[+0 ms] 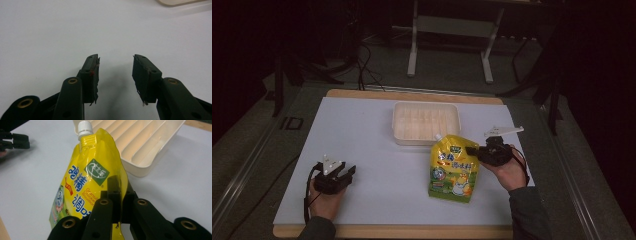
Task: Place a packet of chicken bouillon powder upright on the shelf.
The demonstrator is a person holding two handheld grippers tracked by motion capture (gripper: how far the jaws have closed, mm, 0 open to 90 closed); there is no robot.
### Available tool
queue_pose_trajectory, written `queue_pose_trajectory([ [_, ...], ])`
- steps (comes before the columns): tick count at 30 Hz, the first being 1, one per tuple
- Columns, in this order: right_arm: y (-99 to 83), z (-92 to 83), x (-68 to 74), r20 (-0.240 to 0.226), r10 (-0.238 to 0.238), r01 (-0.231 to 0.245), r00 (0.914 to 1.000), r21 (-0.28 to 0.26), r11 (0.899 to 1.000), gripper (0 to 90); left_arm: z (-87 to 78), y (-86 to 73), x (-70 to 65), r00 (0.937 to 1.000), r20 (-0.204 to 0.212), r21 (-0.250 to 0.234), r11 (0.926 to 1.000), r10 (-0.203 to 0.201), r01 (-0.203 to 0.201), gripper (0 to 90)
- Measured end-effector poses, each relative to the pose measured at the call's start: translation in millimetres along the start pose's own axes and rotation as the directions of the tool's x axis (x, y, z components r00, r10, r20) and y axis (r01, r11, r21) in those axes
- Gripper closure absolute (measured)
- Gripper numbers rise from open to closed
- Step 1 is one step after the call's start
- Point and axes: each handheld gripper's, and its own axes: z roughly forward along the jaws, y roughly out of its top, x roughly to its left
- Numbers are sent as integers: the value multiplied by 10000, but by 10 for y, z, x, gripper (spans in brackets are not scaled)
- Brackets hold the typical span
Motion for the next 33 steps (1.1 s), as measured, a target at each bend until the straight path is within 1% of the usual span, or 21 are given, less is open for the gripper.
queue_pose_trajectory([
  [9,49,-150,-31,241,69,-57,9997,-524,9986,900,-2,1,2,10000,-6,9,10000,24,-24,562],
  [13,57,-233,-37,378,28,2,9993,-786,9969,900,-2,1,1,10000,-13,-1,10000,25,-25,562],
  [17,53,-319,-43,509,105,-53,9986,-1016,9948,900,-1,1,-1,10000,-20,-7,10000,16,-16,562],
  [21,50,-396,-54,719,31,51,9974,-1136,9935,900,0,1,-2,10000,-23,-10,10000,4,-4,562],
  [24,48,-449,-50,787,-15,111,9969,-1212,9926,900,1,1,-3,10000,-31,-5,10000,5,-5,562],
  [26,36,-460,-41,581,-135,196,9982,-1050,9943,899,0,1,-4,10000,-37,-11,10000,12,-12,562],
  [29,5,-478,-25,508,-335,382,9981,-951,9947,894,0,0,-6,10000,-47,-17,10000,7,-7,562],
  [33,-36,-499,-42,189,-348,363,9992,-835,9958,882,3,0,-8,10000,-50,-30,10000,-1,1,562],
])
